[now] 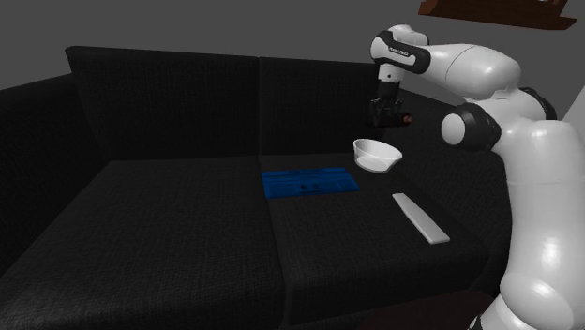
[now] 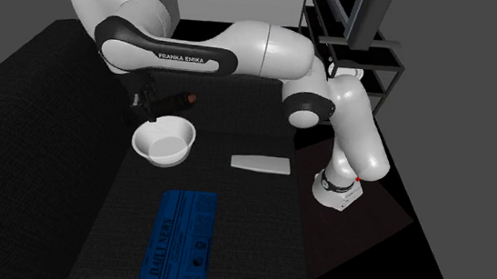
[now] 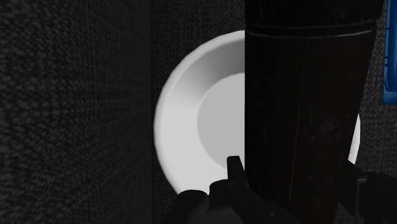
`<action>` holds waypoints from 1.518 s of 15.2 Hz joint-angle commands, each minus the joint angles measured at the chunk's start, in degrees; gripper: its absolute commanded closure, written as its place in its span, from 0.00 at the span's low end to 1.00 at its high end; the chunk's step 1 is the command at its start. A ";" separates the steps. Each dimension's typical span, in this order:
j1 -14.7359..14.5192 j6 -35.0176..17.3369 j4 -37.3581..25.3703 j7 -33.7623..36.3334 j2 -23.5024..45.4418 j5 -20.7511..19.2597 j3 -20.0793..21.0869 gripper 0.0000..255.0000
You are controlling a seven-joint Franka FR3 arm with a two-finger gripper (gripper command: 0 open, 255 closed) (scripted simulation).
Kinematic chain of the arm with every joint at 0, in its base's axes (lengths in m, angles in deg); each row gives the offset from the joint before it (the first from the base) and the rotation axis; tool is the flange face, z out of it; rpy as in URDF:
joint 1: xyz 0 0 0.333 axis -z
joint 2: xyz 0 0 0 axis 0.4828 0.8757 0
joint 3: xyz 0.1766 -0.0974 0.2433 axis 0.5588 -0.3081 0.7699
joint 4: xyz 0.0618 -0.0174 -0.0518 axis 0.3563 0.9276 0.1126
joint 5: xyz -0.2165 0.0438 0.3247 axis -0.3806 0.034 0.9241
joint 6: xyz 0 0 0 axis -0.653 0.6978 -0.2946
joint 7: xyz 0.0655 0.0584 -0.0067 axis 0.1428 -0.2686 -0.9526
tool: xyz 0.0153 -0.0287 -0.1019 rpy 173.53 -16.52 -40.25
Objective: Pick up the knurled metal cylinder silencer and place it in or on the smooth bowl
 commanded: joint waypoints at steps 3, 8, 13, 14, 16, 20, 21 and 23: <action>0.33 -1.31 -1.08 -0.04 2.46 0.47 0.26 1.00; -0.97 -7.00 7.27 -0.15 -0.14 -0.12 0.06 1.00; -1.72 -11.42 13.03 -0.20 -1.45 -0.41 0.01 1.00; -1.72 -11.43 13.06 -0.20 -1.47 -0.42 0.01 1.00; -1.73 -11.42 13.03 -0.20 -1.45 -0.41 0.00 1.00; -1.73 -11.43 13.05 -0.20 -1.46 -0.41 -0.01 1.00; -1.72 -11.21 12.78 -0.16 -1.43 -0.39 0.00 0.00; -1.80 -11.42 13.60 -0.25 -2.04 -0.52 -0.07 0.00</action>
